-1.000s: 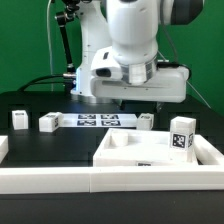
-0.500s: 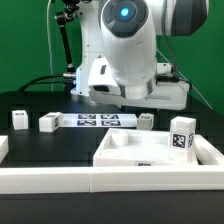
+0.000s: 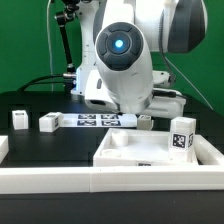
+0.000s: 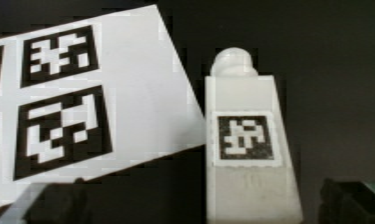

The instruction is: Assemble square table

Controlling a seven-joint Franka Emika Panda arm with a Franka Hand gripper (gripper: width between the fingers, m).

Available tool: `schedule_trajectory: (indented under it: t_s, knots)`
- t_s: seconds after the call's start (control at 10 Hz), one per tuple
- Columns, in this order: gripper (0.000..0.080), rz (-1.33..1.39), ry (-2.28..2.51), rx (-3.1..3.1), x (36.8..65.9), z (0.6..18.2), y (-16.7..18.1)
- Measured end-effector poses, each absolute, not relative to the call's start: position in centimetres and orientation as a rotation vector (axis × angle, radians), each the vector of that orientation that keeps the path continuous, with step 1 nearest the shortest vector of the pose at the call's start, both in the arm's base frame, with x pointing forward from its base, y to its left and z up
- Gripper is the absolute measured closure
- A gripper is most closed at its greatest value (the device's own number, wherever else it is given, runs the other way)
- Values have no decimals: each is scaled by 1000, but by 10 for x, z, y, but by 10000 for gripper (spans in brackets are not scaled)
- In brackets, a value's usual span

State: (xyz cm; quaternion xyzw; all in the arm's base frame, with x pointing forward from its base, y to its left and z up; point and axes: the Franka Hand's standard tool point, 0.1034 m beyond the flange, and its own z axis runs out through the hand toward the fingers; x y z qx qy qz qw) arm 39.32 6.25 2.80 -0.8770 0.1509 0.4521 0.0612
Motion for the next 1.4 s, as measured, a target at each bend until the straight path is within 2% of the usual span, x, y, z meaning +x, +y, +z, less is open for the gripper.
schedule_trajectory:
  t_s: [0.5,0.7,0.8,0.9,1.0,1.1,1.4]
  knots:
    - [151,1279,440,-2710,395,10,75]
    - [151,1285,440,-2708,392,9,76]
    - [272,1286,442,-2708,392,8,76]
    - [272,1287,444,-2708,392,8,76]
    - [412,1287,444,-2707,392,8,76]
    - [511,1288,446,-2706,392,8,75]
    - [511,1286,450,-2705,392,8,74]
